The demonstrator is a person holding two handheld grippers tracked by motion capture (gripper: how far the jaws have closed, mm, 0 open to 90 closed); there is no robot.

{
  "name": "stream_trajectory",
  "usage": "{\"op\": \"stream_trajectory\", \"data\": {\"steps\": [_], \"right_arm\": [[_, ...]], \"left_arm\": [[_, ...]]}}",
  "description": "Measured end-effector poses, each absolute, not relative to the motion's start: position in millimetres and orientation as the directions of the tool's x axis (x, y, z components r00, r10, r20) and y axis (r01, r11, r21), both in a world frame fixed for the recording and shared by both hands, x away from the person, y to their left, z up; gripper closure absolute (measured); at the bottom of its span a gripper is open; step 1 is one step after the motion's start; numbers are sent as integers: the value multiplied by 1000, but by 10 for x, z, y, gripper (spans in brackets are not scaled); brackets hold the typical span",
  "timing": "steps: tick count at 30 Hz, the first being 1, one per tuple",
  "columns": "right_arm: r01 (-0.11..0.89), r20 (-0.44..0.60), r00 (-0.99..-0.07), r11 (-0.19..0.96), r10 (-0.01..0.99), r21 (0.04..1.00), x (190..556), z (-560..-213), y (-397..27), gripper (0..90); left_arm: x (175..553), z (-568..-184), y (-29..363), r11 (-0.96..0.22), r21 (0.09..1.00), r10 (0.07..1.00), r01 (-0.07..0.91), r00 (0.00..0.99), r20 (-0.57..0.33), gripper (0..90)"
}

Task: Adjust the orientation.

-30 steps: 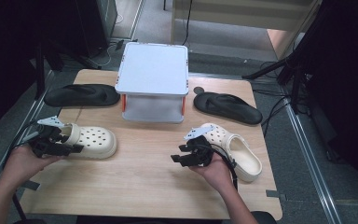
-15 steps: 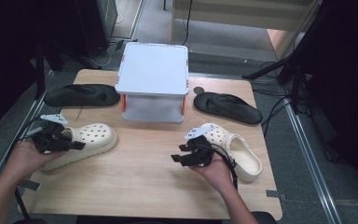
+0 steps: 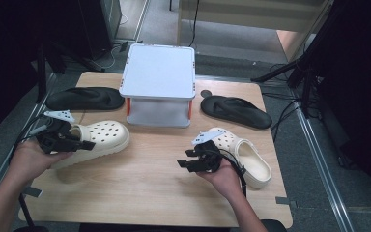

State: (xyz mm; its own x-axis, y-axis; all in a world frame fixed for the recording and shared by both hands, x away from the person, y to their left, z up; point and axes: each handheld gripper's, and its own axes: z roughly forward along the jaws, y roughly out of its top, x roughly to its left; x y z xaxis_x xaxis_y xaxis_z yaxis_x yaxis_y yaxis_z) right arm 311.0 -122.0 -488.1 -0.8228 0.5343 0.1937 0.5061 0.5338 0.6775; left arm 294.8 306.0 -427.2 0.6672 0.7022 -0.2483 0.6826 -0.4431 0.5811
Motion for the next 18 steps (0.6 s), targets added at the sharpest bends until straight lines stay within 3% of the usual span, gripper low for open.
{"op": "stream_trajectory", "data": {"steps": [4, 18], "right_arm": [[505, 191, -820, 527, 539, 683, 3098, -4863, -1239, 484], [505, 183, -807, 497, 562, 706, 3040, -4817, -1373, 485]], "left_arm": [[2961, -4223, 2846, -473, 592, 688, 653, 693, -215, 771], [3112, -4318, 2214, -486, 592, 634, 644, 725, -268, 771]]}}
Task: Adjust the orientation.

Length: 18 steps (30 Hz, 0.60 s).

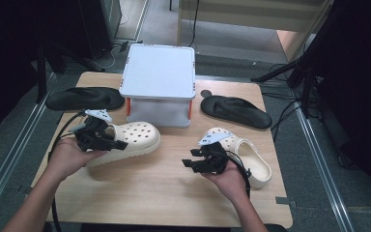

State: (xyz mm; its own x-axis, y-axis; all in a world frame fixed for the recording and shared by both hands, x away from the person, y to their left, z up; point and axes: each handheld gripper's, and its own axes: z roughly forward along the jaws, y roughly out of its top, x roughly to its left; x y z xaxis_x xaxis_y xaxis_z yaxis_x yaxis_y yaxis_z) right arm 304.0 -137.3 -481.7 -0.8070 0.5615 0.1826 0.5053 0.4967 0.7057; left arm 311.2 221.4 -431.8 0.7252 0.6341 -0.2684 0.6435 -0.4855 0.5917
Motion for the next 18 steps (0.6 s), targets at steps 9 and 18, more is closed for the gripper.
{"op": "stream_trajectory", "data": {"steps": [9, 18], "right_arm": [[506, 177, -800, 486, 573, 712, 2993, -4804, -1424, 485], [508, 174, -796, 482, 580, 714, 2955, -4812, -1429, 485]], "left_arm": [[3120, -4442, 1822, -519, 568, 601, 639, 745, -289, 769], [3121, -4620, 1589, -514, 556, 560, 653, 747, -359, 765]]}}
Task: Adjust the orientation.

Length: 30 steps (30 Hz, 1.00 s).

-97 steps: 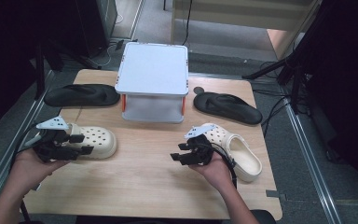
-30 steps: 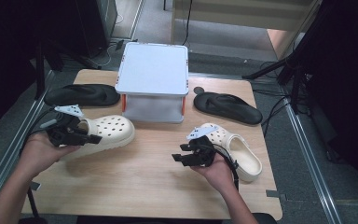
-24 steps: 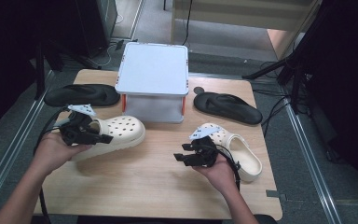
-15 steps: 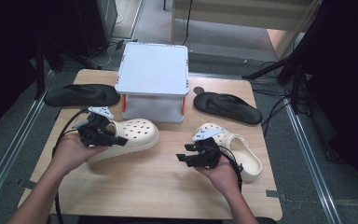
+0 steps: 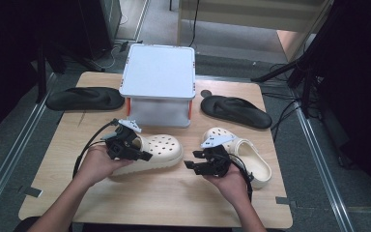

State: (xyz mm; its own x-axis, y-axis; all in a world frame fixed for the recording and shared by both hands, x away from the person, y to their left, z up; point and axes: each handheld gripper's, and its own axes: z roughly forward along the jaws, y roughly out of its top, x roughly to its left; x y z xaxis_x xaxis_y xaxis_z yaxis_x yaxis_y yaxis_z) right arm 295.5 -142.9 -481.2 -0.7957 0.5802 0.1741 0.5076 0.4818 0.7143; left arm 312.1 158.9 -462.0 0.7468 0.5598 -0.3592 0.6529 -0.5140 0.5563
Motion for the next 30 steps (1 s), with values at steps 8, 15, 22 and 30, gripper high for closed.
{"op": "stream_trajectory", "data": {"steps": [8, 15, 22, 30], "right_arm": [[513, 179, -795, 486, 579, 708, 2950, -4846, -1382, 485], [516, 183, -796, 487, 578, 705, 2948, -4863, -1345, 485], [506, 179, -802, 491, 569, 709, 2935, -4860, -1310, 494], [503, 178, -803, 488, 569, 713, 2914, -4843, -1258, 513]], "left_arm": [[3119, -4755, 1489, -549, 548, 558, 631, 765, -322, 761], [3095, -4747, 1508, -555, 558, 550, 616, 776, -310, 676], [3069, -4609, 1654, -524, 577, 569, 626, 762, -309, 607], [3002, -4403, 1838, -513, 601, 579, 613, 764, -284, 614]]}}
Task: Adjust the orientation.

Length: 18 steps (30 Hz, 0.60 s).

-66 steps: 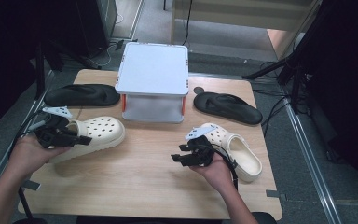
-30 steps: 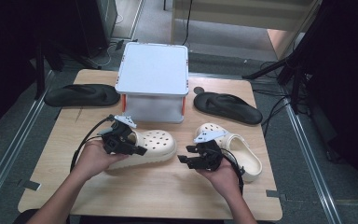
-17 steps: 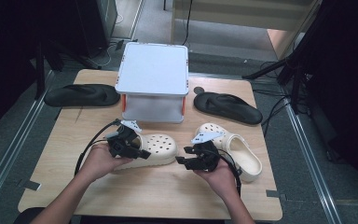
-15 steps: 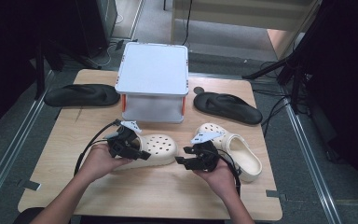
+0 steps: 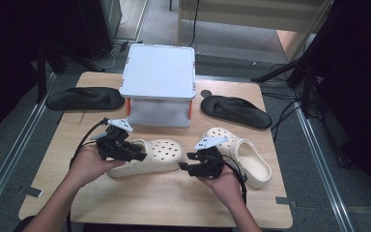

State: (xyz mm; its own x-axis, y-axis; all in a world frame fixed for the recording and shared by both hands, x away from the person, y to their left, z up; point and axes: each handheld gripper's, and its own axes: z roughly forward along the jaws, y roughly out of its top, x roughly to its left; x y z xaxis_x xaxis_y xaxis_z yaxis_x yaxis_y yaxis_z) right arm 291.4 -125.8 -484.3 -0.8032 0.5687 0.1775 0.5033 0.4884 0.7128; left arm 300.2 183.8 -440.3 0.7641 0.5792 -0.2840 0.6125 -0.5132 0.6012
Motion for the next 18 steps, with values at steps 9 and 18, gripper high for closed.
{"op": "stream_trajectory", "data": {"steps": [9, 18], "right_arm": [[518, 206, -798, 470, 566, 715, 2907, -4842, -1218, 610], [521, 219, -796, 454, 564, 723, 2878, -4841, -1146, 810]], "left_arm": [[3093, -4405, 2232, -476, 622, 609, 622, 743, -277, 761], [3211, -4500, 2426, -464, 621, 637, 632, 725, -262, 882]]}}
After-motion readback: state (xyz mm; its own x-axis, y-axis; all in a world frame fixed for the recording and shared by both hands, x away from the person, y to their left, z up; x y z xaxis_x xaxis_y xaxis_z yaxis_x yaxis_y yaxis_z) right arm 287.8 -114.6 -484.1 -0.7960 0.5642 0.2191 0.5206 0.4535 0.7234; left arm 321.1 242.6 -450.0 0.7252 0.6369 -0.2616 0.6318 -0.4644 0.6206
